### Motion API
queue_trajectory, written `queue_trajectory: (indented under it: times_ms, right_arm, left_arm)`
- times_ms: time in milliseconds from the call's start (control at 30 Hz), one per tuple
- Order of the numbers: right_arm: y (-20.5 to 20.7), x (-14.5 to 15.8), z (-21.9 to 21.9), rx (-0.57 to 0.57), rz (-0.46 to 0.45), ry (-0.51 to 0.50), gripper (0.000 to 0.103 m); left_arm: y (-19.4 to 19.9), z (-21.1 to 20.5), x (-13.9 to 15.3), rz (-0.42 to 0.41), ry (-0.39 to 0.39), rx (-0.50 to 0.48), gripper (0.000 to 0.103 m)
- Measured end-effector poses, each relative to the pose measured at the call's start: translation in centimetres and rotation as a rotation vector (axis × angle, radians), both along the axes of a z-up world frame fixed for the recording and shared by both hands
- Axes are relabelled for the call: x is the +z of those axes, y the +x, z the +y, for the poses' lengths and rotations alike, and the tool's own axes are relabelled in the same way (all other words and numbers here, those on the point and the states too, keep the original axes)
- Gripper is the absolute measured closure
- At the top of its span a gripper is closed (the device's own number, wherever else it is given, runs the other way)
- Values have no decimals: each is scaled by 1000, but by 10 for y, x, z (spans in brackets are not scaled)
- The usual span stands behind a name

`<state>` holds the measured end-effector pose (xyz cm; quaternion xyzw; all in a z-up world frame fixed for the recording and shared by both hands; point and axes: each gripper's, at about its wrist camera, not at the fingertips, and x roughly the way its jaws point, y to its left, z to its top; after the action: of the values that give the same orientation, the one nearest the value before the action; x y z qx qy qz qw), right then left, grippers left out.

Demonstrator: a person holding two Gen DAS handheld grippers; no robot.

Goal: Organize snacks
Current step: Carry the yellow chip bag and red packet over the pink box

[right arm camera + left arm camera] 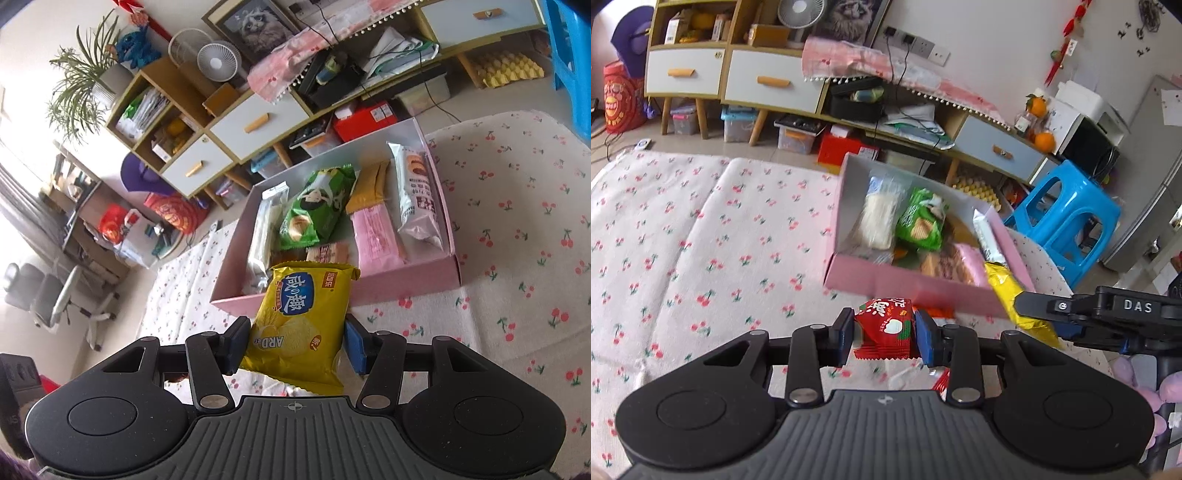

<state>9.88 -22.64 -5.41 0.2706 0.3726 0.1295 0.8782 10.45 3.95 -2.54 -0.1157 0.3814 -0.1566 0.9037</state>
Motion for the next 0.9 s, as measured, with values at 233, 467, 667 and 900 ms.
queue_trajectory:
  times_ms: [233,467,667,900]
  right_arm:
    - [23,9,-7,-22,-29,-27,50]
    - [50,6,-14,-42,-49,-52,50]
    - [61,-2,-10,-41,-73,-130,50]
    - [66,-9,0,-18,-97,-231,50]
  left_arm:
    - [24,-17,8,-56,40,-22,71]
    - [50,-26,2,-31,14,-16,71]
    - [65,-35,-9,2,32,-34,70]
    - [70,-40,-17,15,37,-60,70]
